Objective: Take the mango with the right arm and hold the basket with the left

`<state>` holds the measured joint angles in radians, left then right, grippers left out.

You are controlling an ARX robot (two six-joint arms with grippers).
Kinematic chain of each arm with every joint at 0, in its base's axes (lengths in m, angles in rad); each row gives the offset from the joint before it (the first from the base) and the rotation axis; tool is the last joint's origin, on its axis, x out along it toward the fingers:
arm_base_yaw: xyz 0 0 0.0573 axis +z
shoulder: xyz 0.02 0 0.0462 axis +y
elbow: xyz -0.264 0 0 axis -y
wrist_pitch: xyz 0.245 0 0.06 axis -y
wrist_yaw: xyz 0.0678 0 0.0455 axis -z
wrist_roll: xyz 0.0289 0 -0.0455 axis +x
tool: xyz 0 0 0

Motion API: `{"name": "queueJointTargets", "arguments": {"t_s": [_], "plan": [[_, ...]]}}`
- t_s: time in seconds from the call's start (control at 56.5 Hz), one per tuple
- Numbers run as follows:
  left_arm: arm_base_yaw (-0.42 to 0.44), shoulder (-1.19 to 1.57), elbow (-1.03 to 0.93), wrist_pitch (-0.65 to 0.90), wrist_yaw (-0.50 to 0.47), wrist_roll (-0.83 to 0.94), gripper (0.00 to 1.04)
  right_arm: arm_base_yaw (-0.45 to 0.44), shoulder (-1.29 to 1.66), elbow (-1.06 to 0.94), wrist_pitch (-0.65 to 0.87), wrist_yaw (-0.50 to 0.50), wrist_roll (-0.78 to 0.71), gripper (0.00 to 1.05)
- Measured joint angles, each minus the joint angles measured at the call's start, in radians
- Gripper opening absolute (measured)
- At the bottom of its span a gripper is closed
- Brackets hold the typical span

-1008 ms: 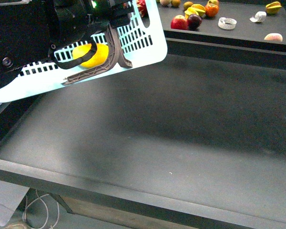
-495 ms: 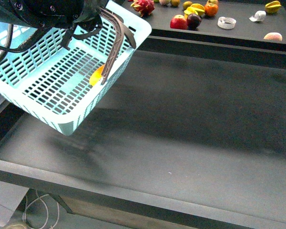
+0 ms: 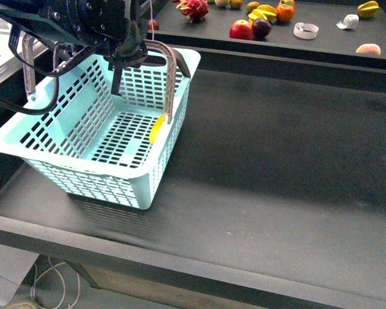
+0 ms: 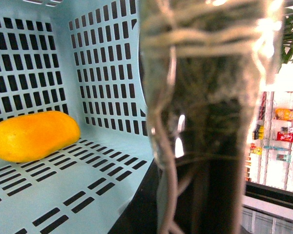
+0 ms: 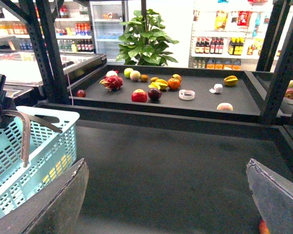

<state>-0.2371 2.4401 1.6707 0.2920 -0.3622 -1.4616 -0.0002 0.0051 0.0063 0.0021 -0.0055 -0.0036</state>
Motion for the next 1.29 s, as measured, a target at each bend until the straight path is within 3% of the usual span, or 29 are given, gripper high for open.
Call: {"name": "queueJointTargets", "arguments": {"t_s": [0.159, 0.354, 0.655, 0.92, 1.221, 1.291], "plan": [[0.012, 0.019, 0.037, -0.041, -0.001, -0.021, 0.05, 0.0, 0.0, 0.0, 0.0, 0.0, 0.0, 0.96], [0.014, 0.016, 0.024, -0.046, -0.014, -0.023, 0.39, 0.0, 0.0, 0.0, 0.0, 0.0, 0.0, 0.96], [0.041, -0.137, -0.199, 0.064, -0.024, 0.069, 0.98, 0.0, -0.001, 0.0, 0.0, 0.0, 0.0, 0.96], [0.129, -0.427, -0.551, 0.224, -0.024, 0.186, 0.97, 0.0, -0.001, 0.0, 0.0, 0.0, 0.0, 0.96], [0.334, -0.785, -1.006, 0.319, -0.043, 0.267, 0.97, 0.0, -0.001, 0.0, 0.0, 0.0, 0.0, 0.96], [0.366, -0.869, -1.092, 0.317, -0.084, 0.285, 0.97, 0.0, -0.001, 0.0, 0.0, 0.0, 0.0, 0.96]]}}
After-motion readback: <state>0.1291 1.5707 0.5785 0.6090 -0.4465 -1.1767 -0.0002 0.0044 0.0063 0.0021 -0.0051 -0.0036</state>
